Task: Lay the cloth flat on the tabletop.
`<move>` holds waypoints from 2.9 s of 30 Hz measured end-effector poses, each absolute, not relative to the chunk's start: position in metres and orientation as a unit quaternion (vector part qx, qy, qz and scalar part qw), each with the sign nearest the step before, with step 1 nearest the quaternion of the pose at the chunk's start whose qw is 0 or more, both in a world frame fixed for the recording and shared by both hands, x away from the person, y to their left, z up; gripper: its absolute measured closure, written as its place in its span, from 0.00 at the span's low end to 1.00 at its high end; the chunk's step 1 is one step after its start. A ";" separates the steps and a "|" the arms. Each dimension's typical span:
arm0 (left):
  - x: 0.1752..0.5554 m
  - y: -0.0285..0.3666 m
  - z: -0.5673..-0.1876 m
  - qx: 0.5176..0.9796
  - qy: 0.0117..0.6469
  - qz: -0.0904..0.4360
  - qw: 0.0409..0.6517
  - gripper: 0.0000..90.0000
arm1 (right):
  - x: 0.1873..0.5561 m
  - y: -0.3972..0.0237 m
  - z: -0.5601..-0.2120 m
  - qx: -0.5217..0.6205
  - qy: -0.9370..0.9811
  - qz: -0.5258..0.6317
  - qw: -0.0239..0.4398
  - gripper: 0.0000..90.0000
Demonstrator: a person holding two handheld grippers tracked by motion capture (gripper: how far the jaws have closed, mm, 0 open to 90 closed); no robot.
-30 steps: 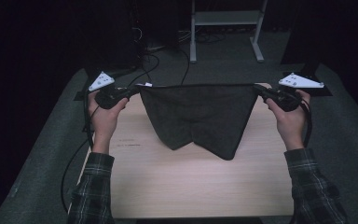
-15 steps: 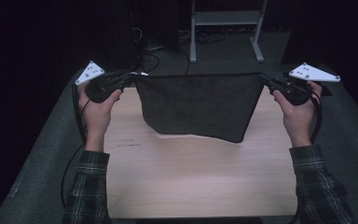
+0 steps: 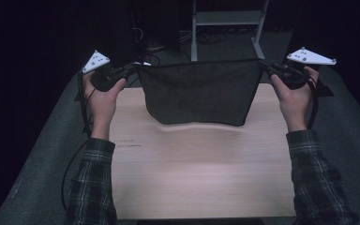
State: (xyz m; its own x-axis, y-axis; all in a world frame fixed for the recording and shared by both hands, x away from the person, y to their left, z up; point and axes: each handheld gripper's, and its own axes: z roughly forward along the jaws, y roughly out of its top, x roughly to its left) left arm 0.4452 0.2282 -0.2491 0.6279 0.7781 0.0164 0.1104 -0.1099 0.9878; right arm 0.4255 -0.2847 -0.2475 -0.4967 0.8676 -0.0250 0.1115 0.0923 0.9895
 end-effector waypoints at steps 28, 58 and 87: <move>0.389 0.227 -0.347 0.764 0.335 0.183 0.521 0.95 | 0.382 -0.294 -0.356 0.379 0.727 0.517 0.244 0.96; 0.294 0.246 -0.426 0.796 0.367 0.092 0.471 0.95 | 0.299 -0.304 -0.426 0.362 0.798 0.462 0.138 0.96; 0.248 0.255 -0.455 0.823 0.391 0.046 0.409 0.67 | 0.258 -0.303 -0.458 0.343 0.848 0.399 0.063 0.70</move>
State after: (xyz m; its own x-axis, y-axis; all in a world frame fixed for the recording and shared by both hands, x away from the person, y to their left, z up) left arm 0.2484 0.2546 -0.4553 0.6897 0.6816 -0.2443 0.6062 -0.3590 0.7096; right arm 0.2582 -0.3033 -0.4583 -0.7563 0.6327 0.1664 0.5319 0.4467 0.7194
